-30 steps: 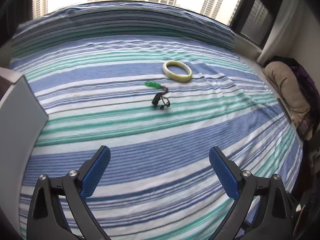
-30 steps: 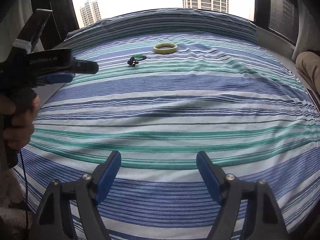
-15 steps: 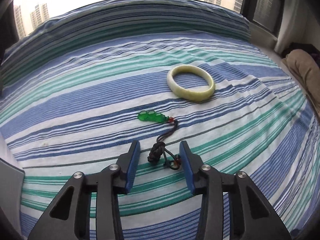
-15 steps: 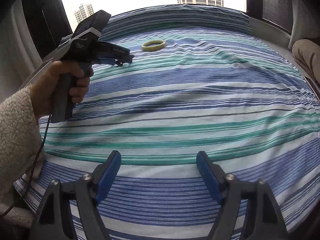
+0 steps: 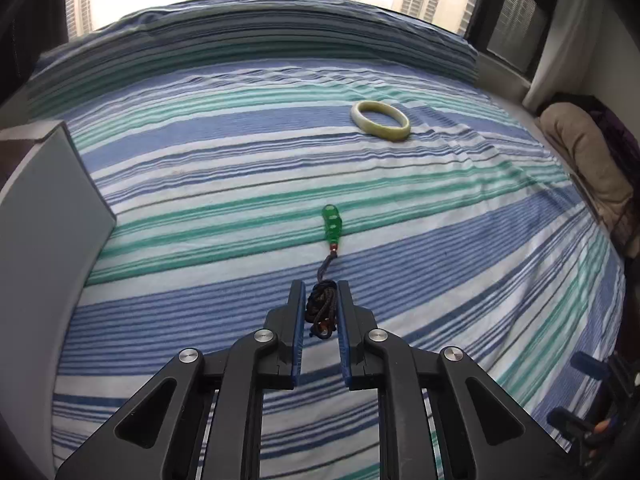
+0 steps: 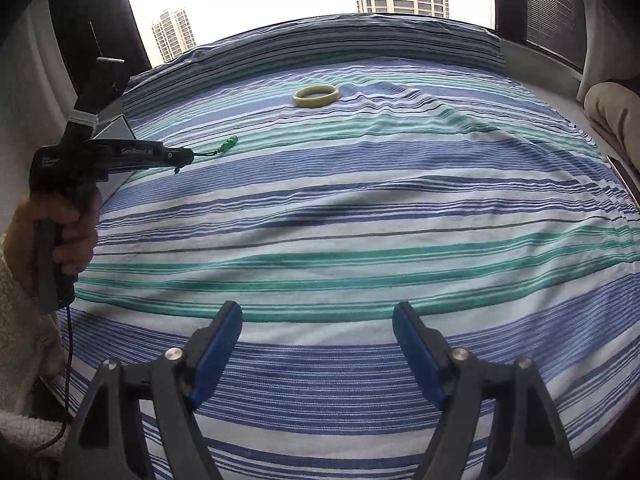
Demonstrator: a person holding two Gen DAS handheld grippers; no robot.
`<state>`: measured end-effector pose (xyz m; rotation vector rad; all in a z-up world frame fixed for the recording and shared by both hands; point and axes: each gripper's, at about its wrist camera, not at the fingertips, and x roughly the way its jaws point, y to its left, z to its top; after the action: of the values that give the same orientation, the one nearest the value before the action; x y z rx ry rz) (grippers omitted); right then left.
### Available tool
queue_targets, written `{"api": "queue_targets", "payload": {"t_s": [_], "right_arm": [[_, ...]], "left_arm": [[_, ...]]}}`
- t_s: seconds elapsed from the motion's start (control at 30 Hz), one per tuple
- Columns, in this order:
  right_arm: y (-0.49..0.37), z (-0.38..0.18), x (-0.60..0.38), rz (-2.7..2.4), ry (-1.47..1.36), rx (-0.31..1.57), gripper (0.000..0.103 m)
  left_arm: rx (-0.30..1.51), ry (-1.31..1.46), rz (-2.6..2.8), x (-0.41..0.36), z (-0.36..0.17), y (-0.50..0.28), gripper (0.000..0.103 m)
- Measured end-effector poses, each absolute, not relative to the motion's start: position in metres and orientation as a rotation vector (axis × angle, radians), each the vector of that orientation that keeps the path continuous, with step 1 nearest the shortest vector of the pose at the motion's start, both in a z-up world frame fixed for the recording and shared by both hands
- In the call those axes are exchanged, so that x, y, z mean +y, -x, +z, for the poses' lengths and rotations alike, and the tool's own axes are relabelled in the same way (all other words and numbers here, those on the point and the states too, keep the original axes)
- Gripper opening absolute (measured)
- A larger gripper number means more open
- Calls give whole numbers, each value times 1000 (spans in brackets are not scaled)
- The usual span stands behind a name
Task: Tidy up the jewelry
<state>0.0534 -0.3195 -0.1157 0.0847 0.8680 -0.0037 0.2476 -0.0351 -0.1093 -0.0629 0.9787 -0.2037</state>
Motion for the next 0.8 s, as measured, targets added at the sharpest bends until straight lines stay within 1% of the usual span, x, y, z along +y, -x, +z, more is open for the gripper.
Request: {"api": "queue_targets", "payload": {"t_s": [0.17,0.27,0.33,0.37,0.4,0.47,0.6,0.73,0.8], "right_arm": [[-58,-108,-304,68,-47,895,79],[-80,-88,-302,162,-28,916,79],[-111,-70,-304,247,-28,944,79],[-131,-61,-306,280,-31,949,79],[-154,-53,-308,299,-28,956,79],[-206,-38,-314,281,-14,955,79],[-315,-33,-323,204,1,997,79],[-388,-58,-307,200,72,1075,79],[-408,-73,-294,204,123,1104,68]], "left_arm": [[1020,87,-183,-8,-115,-191,14],[1031,70,-142,1,-121,-174,15],[1034,74,-116,6,-125,-169,28],[1035,88,-109,8,-125,-167,48],[1024,106,-101,11,-124,-165,65],[1003,135,-86,14,-121,-160,72],[1005,174,-97,23,-120,-149,73],[1018,212,-83,36,-119,-135,74],[1025,226,-77,43,-119,-128,74]]}}
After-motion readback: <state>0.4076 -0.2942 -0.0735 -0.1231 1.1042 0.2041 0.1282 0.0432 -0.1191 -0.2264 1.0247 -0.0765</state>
